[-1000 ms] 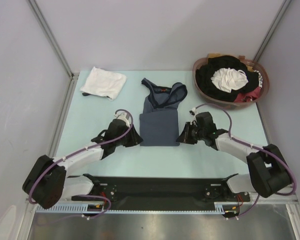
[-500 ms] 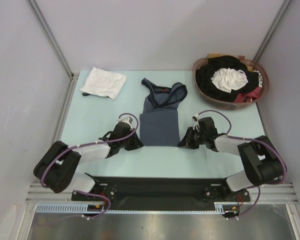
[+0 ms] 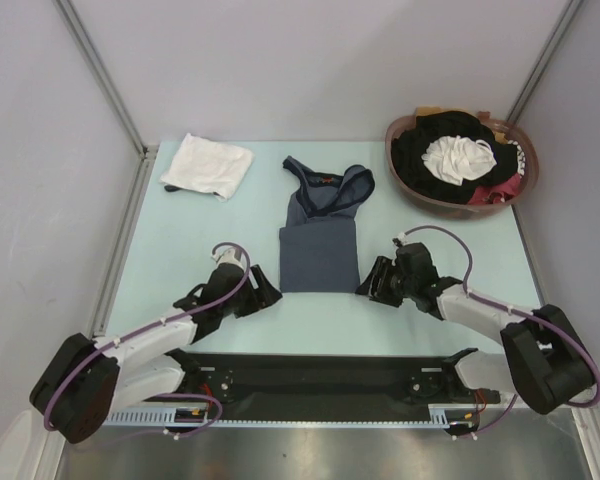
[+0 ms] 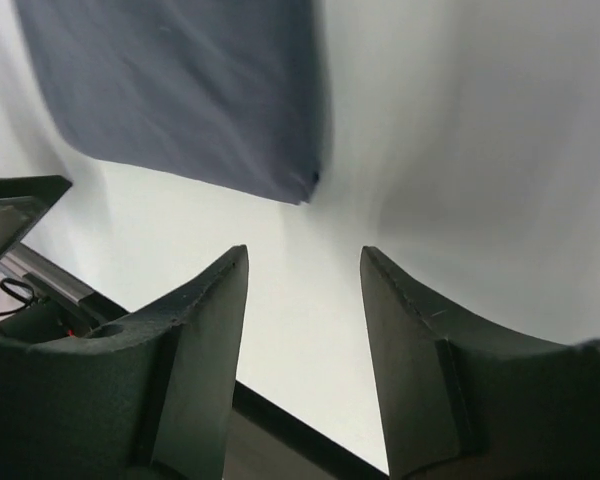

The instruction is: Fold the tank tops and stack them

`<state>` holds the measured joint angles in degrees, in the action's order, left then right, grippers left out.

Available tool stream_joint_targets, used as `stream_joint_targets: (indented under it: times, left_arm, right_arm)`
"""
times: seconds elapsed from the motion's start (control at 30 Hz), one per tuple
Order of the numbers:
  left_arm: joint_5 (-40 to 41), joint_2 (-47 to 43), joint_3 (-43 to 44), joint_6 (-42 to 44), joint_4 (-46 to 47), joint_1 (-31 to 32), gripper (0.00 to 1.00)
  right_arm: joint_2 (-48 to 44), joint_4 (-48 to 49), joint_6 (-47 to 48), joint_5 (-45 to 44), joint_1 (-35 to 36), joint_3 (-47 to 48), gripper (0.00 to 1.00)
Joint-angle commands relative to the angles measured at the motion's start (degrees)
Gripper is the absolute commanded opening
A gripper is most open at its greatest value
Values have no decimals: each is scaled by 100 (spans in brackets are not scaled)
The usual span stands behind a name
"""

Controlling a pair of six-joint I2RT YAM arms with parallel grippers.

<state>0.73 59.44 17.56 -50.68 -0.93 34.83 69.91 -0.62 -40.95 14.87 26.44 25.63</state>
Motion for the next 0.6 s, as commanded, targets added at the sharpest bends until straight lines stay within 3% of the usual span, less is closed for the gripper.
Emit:
stream_joint_targets:
  times: [0.0,0.23,0.4,0.43,0.57]
  left_arm:
    - [24,164,133,-417,418,42,77]
    - [-29,717,-341,-1346,1568,42,73]
    - [-196,1200,-280,-1489,1711,42,70]
    - [-196,1254,-245,-1489,1710,50,70]
    - [-179,1430,-192,-1498,1772,42,69]
  right_arm:
    - [330,305,-378,-318,81,48,55]
    - [874,1011,-879,-309,107,-49,54]
    - [1217,1248,-941,-336,134,21,50]
    - [1279,1275,-941,-336,125,47,43]
    - [1481,1424,-950,-318,125,56,28]
